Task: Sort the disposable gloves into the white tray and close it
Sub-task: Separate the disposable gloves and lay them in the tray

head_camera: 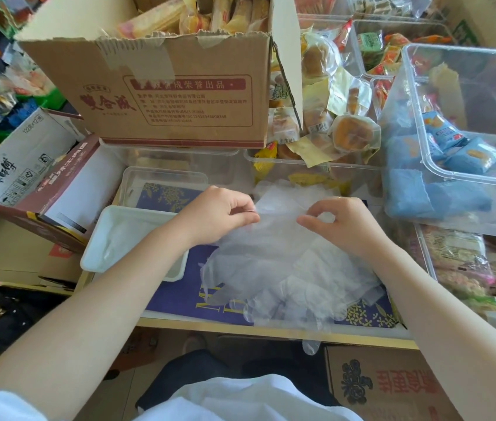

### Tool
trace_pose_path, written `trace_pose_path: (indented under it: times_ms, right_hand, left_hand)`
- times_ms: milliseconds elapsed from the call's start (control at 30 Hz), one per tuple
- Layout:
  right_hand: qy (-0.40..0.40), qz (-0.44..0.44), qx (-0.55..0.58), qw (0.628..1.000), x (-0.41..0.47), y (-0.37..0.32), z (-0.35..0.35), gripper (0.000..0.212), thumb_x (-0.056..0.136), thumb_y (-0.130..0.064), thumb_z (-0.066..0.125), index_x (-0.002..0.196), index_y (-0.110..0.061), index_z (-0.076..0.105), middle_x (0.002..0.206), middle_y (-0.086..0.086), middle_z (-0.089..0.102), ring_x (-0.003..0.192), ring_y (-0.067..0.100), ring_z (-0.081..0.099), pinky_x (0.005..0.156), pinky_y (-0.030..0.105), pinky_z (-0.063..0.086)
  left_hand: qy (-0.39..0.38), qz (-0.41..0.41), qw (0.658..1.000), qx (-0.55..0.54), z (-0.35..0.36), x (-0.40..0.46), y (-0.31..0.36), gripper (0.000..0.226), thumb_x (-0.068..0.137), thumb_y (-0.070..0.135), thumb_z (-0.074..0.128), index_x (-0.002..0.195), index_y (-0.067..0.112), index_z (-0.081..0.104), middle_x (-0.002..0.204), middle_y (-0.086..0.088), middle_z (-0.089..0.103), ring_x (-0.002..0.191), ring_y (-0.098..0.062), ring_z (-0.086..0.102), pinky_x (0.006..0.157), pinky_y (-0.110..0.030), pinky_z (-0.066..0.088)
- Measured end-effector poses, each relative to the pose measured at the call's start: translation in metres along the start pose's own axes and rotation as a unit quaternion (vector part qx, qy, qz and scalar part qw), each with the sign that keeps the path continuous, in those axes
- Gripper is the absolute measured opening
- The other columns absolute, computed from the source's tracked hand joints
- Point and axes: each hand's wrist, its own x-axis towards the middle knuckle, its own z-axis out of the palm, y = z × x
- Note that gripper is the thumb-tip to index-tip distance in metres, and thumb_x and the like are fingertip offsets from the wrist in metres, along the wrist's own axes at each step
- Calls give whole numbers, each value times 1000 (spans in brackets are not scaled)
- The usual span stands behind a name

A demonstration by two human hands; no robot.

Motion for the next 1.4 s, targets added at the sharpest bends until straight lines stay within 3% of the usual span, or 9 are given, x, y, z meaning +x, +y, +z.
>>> trace_pose_path:
  times_ms: [200, 333, 467, 633, 767, 933, 1133, 1200, 1400]
  right_hand:
    - [-80, -28, 93, 992, 9, -40, 2, 65, 73, -37, 75, 129, -17, 47, 107, -8, 58, 99, 6, 54, 87, 17, 39]
    - [-86, -6, 125, 988, 18, -43, 7, 9, 87, -21, 64, 87, -12, 67, 78, -9, 64, 76, 5, 57, 70, 22, 41]
    - [-64, 33, 189, 979, 18, -36, 6, 9, 89, -11, 60, 81, -9, 65, 73, -2, 66, 68, 7, 59, 69, 24, 46]
    - [-48, 66, 261, 962, 22, -28, 1, 17, 87, -2, 61, 76, -15, 64, 68, -4, 64, 54, 1, 55, 59, 16, 47]
    - [-75, 86, 260, 959, 23, -25, -2, 15, 85, -2, 63, 76, -14, 65, 68, -3, 64, 52, 3, 49, 61, 17, 44]
    - [-65, 100, 245, 962, 25, -24, 0, 17, 87, -7, 64, 72, -17, 64, 68, -5, 64, 61, 9, 54, 69, 22, 45]
    - [-98, 81, 190, 974, 30, -32, 8, 8, 87, -8, 63, 81, -11, 66, 71, -7, 64, 61, 6, 58, 74, 30, 52]
    - [-102, 73, 181, 975, 33, -37, 12, 6, 87, -7, 63, 83, -11, 66, 72, -6, 63, 62, 6, 59, 72, 31, 51]
    - [-135, 51, 196, 970, 30, -38, 10, 9, 86, -11, 65, 94, -7, 66, 66, -6, 58, 55, 3, 58, 57, 17, 42]
  left_hand:
    - [-24, 6, 1000, -1, 5, 0, 2, 16, 87, 28, 64, 75, 18, 68, 60, -5, 58, 51, -12, 39, 53, -25, 33]
    - [3, 10, 1000, -9, 6, 0, 3, 16, 87, 28, 63, 74, 20, 68, 53, 1, 52, 49, -7, 39, 52, -20, 31]
    - [10, -24, 999, -25, 4, -2, -11, 19, 89, 31, 60, 73, 22, 64, 70, -5, 69, 62, -20, 55, 67, -31, 43]
    - [-13, -43, 996, -78, 2, -10, -24, 27, 93, 23, 56, 74, 5, 62, 56, 0, 63, 49, -6, 56, 70, -29, 46]
    - [-10, -67, 982, -175, 0, -12, -31, 36, 91, 28, 56, 68, 0, 59, 55, 0, 64, 59, -23, 58, 74, -37, 48]
    - [-34, -112, 962, -245, -5, -17, -40, 34, 90, 32, 50, 68, 8, 62, 53, 0, 65, 54, -13, 60, 67, -24, 47]
    - [-61, -118, 987, 89, -6, -8, -39, 44, 90, 42, 56, 129, 22, 53, 124, 10, 58, 108, -10, 52, 88, -22, 35]
    - [-29, -77, 995, 51, 2, 0, -23, 48, 87, 41, 61, 129, 23, 51, 117, 13, 58, 106, -5, 52, 82, -17, 34]
    - [102, -14, 994, -36, 27, 9, -15, 19, 93, 23, 55, 75, 18, 61, 62, 5, 58, 55, -1, 47, 56, -10, 33]
